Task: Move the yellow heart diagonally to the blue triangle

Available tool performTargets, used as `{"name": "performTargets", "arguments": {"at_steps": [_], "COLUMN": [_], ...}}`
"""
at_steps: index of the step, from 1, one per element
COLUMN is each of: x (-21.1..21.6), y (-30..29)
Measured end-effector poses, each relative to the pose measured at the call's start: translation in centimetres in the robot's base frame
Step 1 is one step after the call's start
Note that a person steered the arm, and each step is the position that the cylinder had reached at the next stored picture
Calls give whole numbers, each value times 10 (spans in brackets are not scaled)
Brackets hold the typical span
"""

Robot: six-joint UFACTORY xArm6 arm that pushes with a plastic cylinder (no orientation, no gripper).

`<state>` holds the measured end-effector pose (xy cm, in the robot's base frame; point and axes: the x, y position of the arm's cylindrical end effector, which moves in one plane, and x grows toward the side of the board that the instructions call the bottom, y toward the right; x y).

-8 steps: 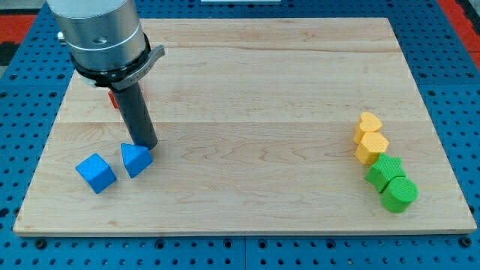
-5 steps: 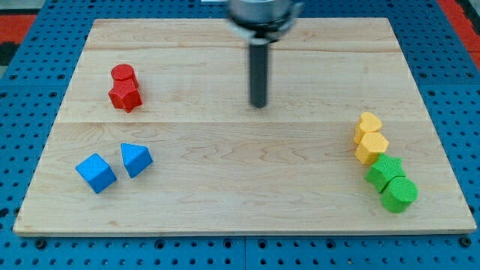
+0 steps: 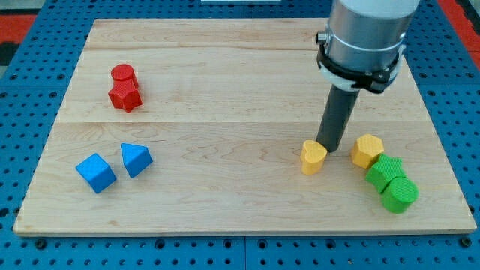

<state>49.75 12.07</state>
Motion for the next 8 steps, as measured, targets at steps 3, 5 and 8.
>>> {"name": "performTargets", "arguments": {"at_steps": [3,5,8], "x": [46,75,45], "y": [-78,-116,-200]}}
